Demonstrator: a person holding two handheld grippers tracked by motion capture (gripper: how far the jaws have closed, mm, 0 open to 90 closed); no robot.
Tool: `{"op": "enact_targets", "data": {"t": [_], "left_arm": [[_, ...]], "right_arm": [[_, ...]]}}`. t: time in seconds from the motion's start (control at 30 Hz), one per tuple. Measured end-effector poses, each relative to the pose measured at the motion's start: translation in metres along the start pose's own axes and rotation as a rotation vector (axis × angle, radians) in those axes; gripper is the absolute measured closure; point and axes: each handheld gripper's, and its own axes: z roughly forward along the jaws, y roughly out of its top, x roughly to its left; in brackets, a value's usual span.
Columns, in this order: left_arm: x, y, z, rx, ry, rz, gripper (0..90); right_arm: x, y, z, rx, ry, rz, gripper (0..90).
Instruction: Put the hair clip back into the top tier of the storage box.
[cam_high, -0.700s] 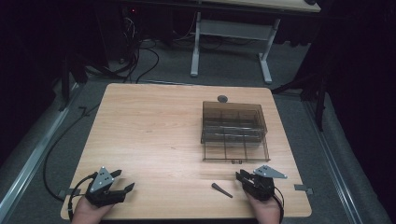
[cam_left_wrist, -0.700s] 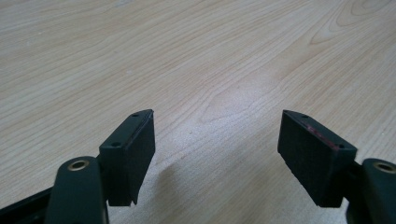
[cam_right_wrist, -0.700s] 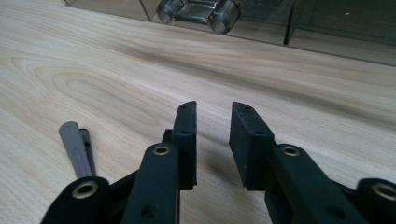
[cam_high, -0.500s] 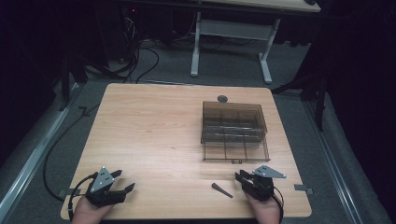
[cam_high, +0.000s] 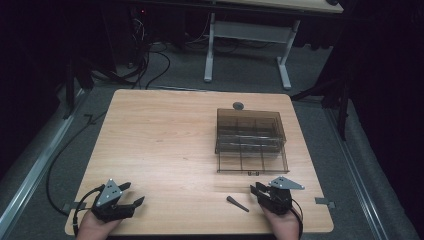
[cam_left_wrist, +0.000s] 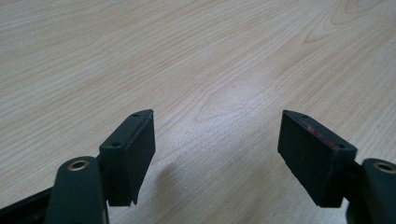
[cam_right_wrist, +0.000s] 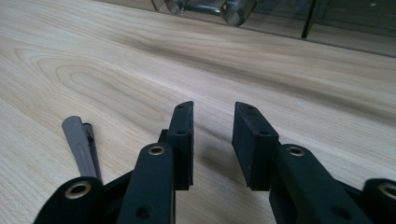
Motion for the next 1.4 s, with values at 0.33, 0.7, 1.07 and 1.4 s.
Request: {"op": "enact_targets", "data": {"t": [0.33,0.7,1.07,1.4], "left_arm": [[0.0,0.0,0.0,0.007,-0.001,0.005,27.9],[0.0,0.0,0.0,0.007,0.003,0.007,27.9],[0.0,0.0,0.0,0.009,0.001,0.005,27.9],[0.0,0.0,0.001,0.007,0.001,0.002,27.9]], "right_arm": [[0.008,0.0,-0.004,-0.009,0.035,-0.046,68.5],[0.026,0.0,-0.003,0.01,0.09,-0.094,65.6],[0.044,0.001,0.004,0.038,0.169,-0.154,68.1],[0.051,0.0,0.009,0.062,0.196,-0.175,71.0]]}}
